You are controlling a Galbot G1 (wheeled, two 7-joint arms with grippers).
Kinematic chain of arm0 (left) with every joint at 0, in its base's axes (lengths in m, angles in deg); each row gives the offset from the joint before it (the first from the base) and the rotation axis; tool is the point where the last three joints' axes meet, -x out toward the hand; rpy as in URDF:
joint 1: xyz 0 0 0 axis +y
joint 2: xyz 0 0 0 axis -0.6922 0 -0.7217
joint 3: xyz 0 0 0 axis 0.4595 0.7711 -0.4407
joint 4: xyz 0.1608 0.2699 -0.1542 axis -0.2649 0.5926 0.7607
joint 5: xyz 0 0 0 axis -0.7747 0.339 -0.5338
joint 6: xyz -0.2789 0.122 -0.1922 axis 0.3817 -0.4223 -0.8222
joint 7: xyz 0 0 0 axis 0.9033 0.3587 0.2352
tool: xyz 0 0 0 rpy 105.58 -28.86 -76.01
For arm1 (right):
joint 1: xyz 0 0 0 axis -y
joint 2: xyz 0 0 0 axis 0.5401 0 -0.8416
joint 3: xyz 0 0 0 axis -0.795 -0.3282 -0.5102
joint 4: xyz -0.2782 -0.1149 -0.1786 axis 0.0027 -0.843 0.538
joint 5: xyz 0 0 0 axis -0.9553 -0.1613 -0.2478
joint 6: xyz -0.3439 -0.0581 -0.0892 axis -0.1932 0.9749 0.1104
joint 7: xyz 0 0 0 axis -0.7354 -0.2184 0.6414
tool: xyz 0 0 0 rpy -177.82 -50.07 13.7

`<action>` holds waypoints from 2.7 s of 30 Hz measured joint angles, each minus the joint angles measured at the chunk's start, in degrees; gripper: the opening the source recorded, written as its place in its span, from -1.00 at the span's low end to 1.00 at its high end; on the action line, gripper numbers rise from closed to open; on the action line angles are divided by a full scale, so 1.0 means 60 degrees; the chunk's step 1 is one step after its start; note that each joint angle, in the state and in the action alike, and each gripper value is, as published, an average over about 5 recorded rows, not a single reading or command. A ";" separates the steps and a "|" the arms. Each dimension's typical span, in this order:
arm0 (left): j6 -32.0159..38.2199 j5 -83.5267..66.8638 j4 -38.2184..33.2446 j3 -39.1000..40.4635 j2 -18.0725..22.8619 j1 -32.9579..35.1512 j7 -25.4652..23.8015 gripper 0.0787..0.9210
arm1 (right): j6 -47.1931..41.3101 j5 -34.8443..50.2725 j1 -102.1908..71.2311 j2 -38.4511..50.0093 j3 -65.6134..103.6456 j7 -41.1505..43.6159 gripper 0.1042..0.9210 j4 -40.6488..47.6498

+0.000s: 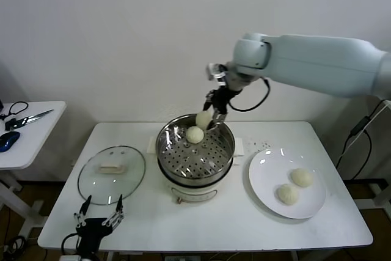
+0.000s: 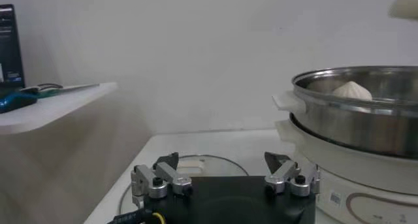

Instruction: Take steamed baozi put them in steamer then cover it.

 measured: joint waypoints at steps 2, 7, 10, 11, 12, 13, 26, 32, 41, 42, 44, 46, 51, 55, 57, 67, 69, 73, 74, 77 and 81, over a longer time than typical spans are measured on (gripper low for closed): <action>0.0001 -0.0006 -0.0028 -0.0010 0.0010 0.0016 0.0000 0.77 | -0.0067 -0.0001 -0.0221 -0.0403 0.0022 -0.0097 0.36 0.0223; 0.0001 -0.0008 -0.0047 -0.0017 0.0044 0.0018 -0.0001 0.77 | -0.0222 -0.0099 -0.0789 -0.1211 0.0039 -0.0330 0.35 0.0718; 0.0001 -0.0008 -0.0032 -0.0009 0.0064 -0.0002 -0.0001 0.77 | -0.0301 -0.0213 -0.1130 -0.1571 0.0037 -0.0465 0.35 0.0971; 0.0001 -0.0007 -0.0026 -0.0005 0.0069 -0.0008 -0.0001 0.77 | -0.0324 -0.0259 -0.1241 -0.1672 0.0037 -0.0510 0.35 0.1053; 0.0001 -0.0007 -0.0019 -0.0002 0.0072 -0.0014 -0.0001 0.77 | -0.0346 -0.0310 -0.1354 -0.1768 0.0036 -0.0556 0.35 0.1139; 0.0001 -0.0006 -0.0013 0.0001 0.0074 -0.0020 -0.0002 0.77 | -0.0366 -0.0363 -0.1466 -0.1858 0.0036 -0.0602 0.36 0.1225; -0.0009 -0.0013 0.0095 0.0010 0.0073 -0.0097 -0.0012 0.77 | -0.0537 -0.0800 -0.2473 -0.2427 0.0072 -0.1040 0.41 0.2010; -0.0028 0.0002 0.0098 0.0046 0.0075 -0.0101 -0.0015 0.77 | -0.0497 -0.0896 -0.2560 -0.2427 0.0124 -0.1070 0.73 0.2034; -0.0068 0.0042 -0.0008 0.0053 0.0095 -0.0070 -0.0018 0.77 | 0.0012 -0.1361 -0.1992 -0.1760 0.0256 -0.0575 0.76 0.1586; -0.0072 0.0049 -0.0019 0.0045 0.0096 -0.0066 -0.0020 0.77 | 0.0065 -0.1385 -0.1856 -0.1575 0.0253 -0.0482 0.76 0.1465; -0.0079 0.0059 -0.0034 0.0031 0.0094 -0.0062 -0.0024 0.77 | 0.0136 -0.1397 -0.1552 -0.1128 0.0196 -0.0314 0.76 0.1166; -0.0083 0.0064 -0.0041 0.0026 0.0087 -0.0063 -0.0028 0.77 | 0.0184 -0.1371 -0.1202 -0.0571 0.0050 -0.0165 0.76 0.0774; -0.0082 0.0073 -0.0085 0.0027 0.0074 -0.0057 -0.0049 0.77 | 0.0306 -0.1417 -0.0315 0.1105 -0.0702 0.0119 0.76 -0.0451; -0.0077 0.0073 -0.0102 0.0035 0.0082 -0.0053 -0.0070 0.77 | 0.0377 -0.1798 0.0095 0.2578 -0.1459 0.0181 0.76 -0.1385; -0.0069 0.0074 -0.0107 0.0043 0.0100 -0.0049 -0.0075 0.77 | 0.0398 -0.2080 0.0159 0.3291 -0.1767 0.0178 0.76 -0.1731; -0.0038 0.0098 -0.0186 0.0078 0.0180 0.0023 -0.0078 0.77 | 0.0451 -0.3797 -0.1026 0.6067 -0.1902 -0.0005 0.76 -0.2410; -0.0037 0.0099 -0.0187 0.0076 0.0188 0.0031 -0.0076 0.77 | 0.0437 -0.4081 -0.1502 0.6388 -0.1616 -0.0060 0.76 -0.2375; -0.0039 0.0111 -0.0187 0.0079 0.0209 0.0031 -0.0073 0.77 | 0.0366 -0.4511 -0.2486 0.6793 -0.0899 -0.0204 0.76 -0.2204; -0.0041 0.0114 -0.0187 0.0081 0.0214 0.0029 -0.0072 0.77 | 0.0346 -0.4594 -0.2727 0.6853 -0.0709 -0.0244 0.76 -0.2152; -0.0059 0.0122 -0.0175 0.0085 0.0232 0.0014 -0.0072 0.77 | 0.0291 -0.4795 -0.3415 0.6942 -0.0136 -0.0362 0.76 -0.1969; -0.0074 0.0132 -0.0138 0.0090 0.0242 0.0001 -0.0071 0.77 | 0.0240 -0.4982 -0.4196 0.6887 0.0520 -0.0492 0.76 -0.1704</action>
